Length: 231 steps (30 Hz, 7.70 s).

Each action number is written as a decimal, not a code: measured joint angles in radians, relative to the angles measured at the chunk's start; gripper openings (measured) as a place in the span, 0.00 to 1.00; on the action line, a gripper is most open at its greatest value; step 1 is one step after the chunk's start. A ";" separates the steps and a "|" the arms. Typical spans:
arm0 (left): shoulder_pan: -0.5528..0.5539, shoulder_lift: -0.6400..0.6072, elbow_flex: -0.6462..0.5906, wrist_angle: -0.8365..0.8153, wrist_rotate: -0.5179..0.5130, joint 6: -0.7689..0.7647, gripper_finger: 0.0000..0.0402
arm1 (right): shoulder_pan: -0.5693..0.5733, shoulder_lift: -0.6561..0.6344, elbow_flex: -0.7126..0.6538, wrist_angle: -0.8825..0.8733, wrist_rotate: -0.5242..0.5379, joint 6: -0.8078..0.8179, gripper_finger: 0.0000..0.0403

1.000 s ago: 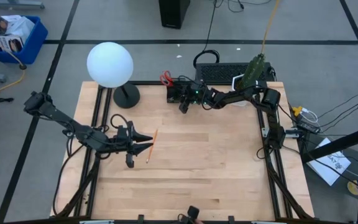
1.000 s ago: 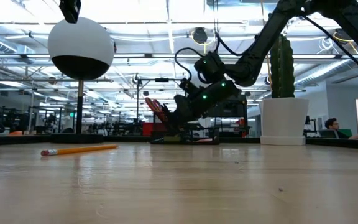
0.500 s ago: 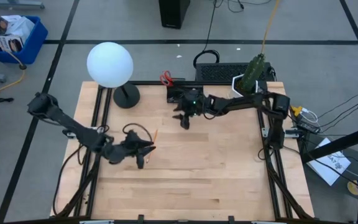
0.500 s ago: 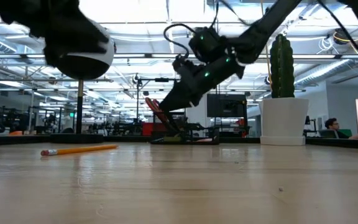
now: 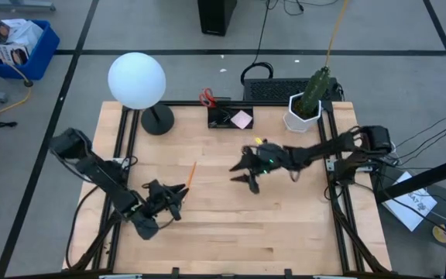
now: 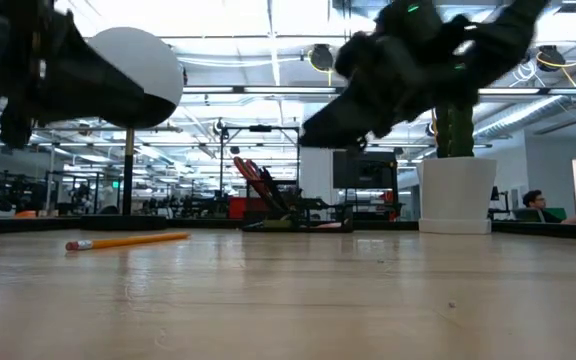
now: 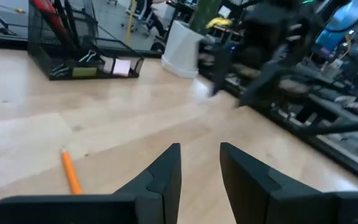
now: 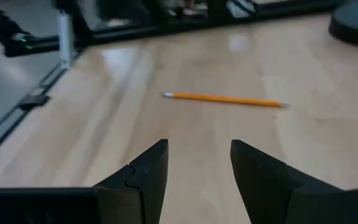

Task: Pick and place office supplies into organizer
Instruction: Put the pencil into the desk organizer

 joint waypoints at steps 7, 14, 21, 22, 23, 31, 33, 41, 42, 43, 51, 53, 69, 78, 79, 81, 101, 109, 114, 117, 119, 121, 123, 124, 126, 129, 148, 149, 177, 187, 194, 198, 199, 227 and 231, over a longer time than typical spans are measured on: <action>0.013 0.139 0.003 0.037 0.042 -0.076 0.29 | 0.131 -0.110 -0.167 0.083 0.290 -0.005 0.41; 0.037 0.194 0.004 -0.053 0.162 -0.148 0.29 | 0.182 -0.160 -0.209 0.089 0.359 0.006 0.41; 0.058 0.232 0.003 -0.278 0.269 -0.364 0.29 | 0.201 -0.164 -0.209 0.088 0.359 0.031 0.41; 0.058 0.231 0.003 -0.289 0.268 -0.382 0.29 | 0.201 -0.164 -0.209 0.088 0.358 0.032 0.41; 0.058 0.231 0.004 -0.294 0.268 -0.388 0.29 | 0.201 -0.164 -0.209 0.088 0.358 0.032 0.41; 0.082 0.291 0.037 -0.276 0.311 -0.349 0.29 | 0.201 -0.164 -0.209 0.086 0.359 0.032 0.41; 0.085 0.303 0.069 -0.283 0.315 -0.318 0.29 | 0.201 -0.164 -0.209 0.081 0.359 0.035 0.41; 0.132 0.347 0.156 -0.447 0.372 -0.344 0.29 | 0.227 -0.164 -0.209 0.080 0.401 0.024 0.41; 0.146 0.351 0.160 -0.448 0.385 -0.342 0.29 | 0.231 -0.164 -0.209 0.080 0.409 0.016 0.41; 0.159 0.352 0.162 -0.447 0.396 -0.338 0.29 | 0.233 -0.164 -0.209 0.080 0.410 0.007 0.41; 0.190 0.351 0.162 -0.466 0.436 -0.352 0.29 | 0.233 -0.164 -0.209 0.080 0.409 0.005 0.41; 0.196 0.351 0.156 -0.475 0.443 -0.383 0.29 | 0.233 -0.164 -0.209 0.080 0.409 0.005 0.41; 0.218 0.351 0.139 -0.480 0.469 -0.423 0.05 | 0.233 -0.164 -0.209 0.080 0.409 0.005 0.41; 0.222 0.356 0.135 -0.319 0.474 -0.193 0.04 | 0.233 -0.164 -0.209 0.027 0.337 -0.017 0.41; 0.222 0.356 0.136 -0.301 0.481 -0.168 0.04 | 0.233 -0.164 -0.209 0.020 0.319 -0.020 0.41; 0.225 0.356 0.135 -0.270 0.492 -0.119 0.05 | 0.234 -0.164 -0.209 0.002 0.293 -0.020 0.41; 0.334 0.355 0.136 0.037 0.758 0.483 0.10 | 0.370 -0.029 -0.252 0.166 0.381 -0.005 0.41; 0.388 0.356 0.139 0.136 0.952 0.646 0.04 | 0.342 0.172 -0.251 0.396 0.380 -0.054 0.41; 0.397 0.356 0.139 0.145 0.977 0.673 0.13 | 0.311 0.275 -0.250 0.474 0.379 -0.055 0.41; 0.396 0.356 0.137 0.174 0.982 0.694 0.17 | 0.301 0.324 -0.245 0.528 0.379 -0.074 0.41; 0.395 0.357 0.136 0.195 0.983 0.699 0.17 | 0.302 0.349 -0.233 0.544 0.378 -0.107 0.41; 0.395 0.357 0.136 0.202 0.984 0.691 0.17 | 0.302 0.375 -0.209 0.550 0.377 -0.144 0.41; 0.395 0.357 0.136 0.215 0.983 0.675 0.15 | 0.302 0.403 -0.180 0.552 0.376 -0.151 0.41; 0.395 0.357 0.136 0.226 0.984 0.674 0.15 | 0.302 0.417 -0.164 0.554 0.374 -0.149 0.41; 0.393 0.353 0.135 0.252 0.996 0.669 0.15 | 0.298 0.446 -0.134 0.555 0.347 -0.136 0.41; 0.386 0.332 0.134 0.290 1.005 0.671 0.17 | 0.282 0.489 -0.102 0.551 0.298 -0.089 0.41; 0.333 -0.029 0.136 0.267 0.919 0.707 0.32 | 0.255 0.552 -0.096 0.533 0.226 -0.098 0.11; 0.333 -0.035 0.136 0.266 0.919 0.711 0.32 | 0.255 0.552 -0.096 0.528 0.226 -0.095 0.07; 0.398 -0.045 0.137 0.300 0.922 0.633 0.65 | 0.231 0.428 -0.102 0.521 0.218 0.043 0.03; 0.400 -0.051 0.137 0.304 0.909 0.697 0.61 | 0.230 0.370 -0.114 0.501 0.235 0.035 0.03; 0.421 -0.051 0.137 0.305 0.907 0.708 0.56 | 0.230 0.241 -0.184 0.505 0.281 0.030 0.03; 0.432 -0.051 0.137 0.306 0.906 0.709 0.56 | 0.232 0.158 -0.236 0.506 0.304 0.020 0.03; 0.434 -0.051 0.137 0.306 0.903 0.714 0.56 | 0.232 0.139 -0.248 0.506 0.304 0.020 0.03; 0.440 -0.051 0.137 0.316 0.812 0.662 0.57 | 0.263 -0.058 -0.373 0.681 0.403 -0.055 0.03; 0.442 -0.051 0.137 0.329 0.810 0.655 0.57 | 0.255 -0.058 -0.349 0.680 0.388 -0.080 0.03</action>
